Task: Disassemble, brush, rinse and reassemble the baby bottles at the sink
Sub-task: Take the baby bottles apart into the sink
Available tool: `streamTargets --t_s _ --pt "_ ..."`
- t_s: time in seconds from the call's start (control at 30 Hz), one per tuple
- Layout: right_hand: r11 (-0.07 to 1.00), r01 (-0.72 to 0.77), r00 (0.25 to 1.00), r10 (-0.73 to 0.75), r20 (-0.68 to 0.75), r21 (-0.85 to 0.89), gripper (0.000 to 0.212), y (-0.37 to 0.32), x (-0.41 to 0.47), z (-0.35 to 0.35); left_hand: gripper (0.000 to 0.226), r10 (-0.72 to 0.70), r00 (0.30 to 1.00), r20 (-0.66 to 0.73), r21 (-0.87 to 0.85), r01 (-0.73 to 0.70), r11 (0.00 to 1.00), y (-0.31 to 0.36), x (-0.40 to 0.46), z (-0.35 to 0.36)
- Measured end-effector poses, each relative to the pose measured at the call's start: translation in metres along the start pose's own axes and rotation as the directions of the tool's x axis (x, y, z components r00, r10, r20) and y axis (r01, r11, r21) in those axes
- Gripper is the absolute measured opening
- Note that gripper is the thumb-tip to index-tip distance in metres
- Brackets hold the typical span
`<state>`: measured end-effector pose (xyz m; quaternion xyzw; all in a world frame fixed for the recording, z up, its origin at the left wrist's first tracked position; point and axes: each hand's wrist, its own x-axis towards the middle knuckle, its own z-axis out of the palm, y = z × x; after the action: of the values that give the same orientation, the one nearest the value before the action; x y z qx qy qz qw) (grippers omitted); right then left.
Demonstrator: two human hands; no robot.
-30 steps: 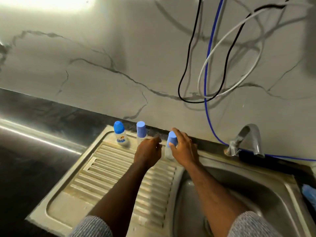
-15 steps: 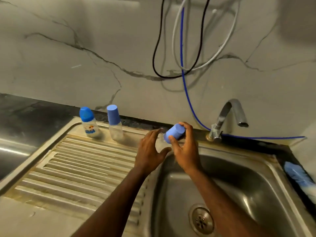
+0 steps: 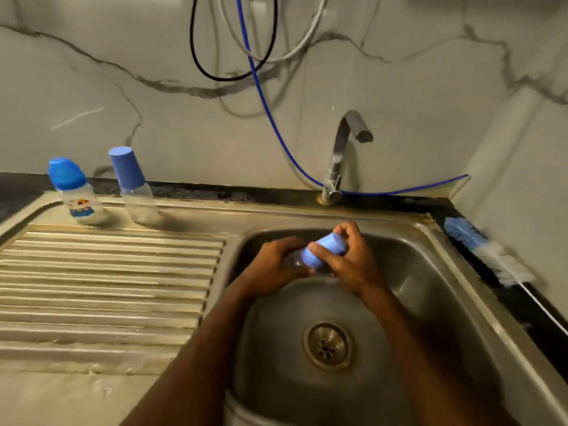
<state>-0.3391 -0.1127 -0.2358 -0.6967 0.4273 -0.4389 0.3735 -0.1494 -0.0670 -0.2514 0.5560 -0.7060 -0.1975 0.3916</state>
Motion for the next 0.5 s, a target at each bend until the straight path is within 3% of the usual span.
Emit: streamTargets --t_s 0.1,0.2,0.43,0.5 --pt "0.992 -0.119 0.98 0.123 0.154 -0.031 0.034 0.005 0.005 -0.013 0.054 -0.015 0.997 0.075 0.067 0.01 0.998 0.001 0.0 0.0" --pt "0.986 -0.145 0.95 0.162 0.269 -0.079 0.023 0.005 0.002 -0.017 0.057 0.003 0.989 0.15 0.106 -0.019 0.994 0.005 -0.004 0.006" --pt "0.991 -0.121 0.943 0.134 0.305 -0.061 0.018 -0.01 0.006 -0.01 0.07 -0.125 0.986 0.109 0.142 0.109 0.984 0.002 -0.005 0.008" --pt "0.991 -0.101 0.941 0.124 0.315 -0.089 0.021 -0.011 0.007 -0.012 0.064 -0.142 0.987 0.078 0.191 0.125 0.974 0.001 -0.004 0.008"
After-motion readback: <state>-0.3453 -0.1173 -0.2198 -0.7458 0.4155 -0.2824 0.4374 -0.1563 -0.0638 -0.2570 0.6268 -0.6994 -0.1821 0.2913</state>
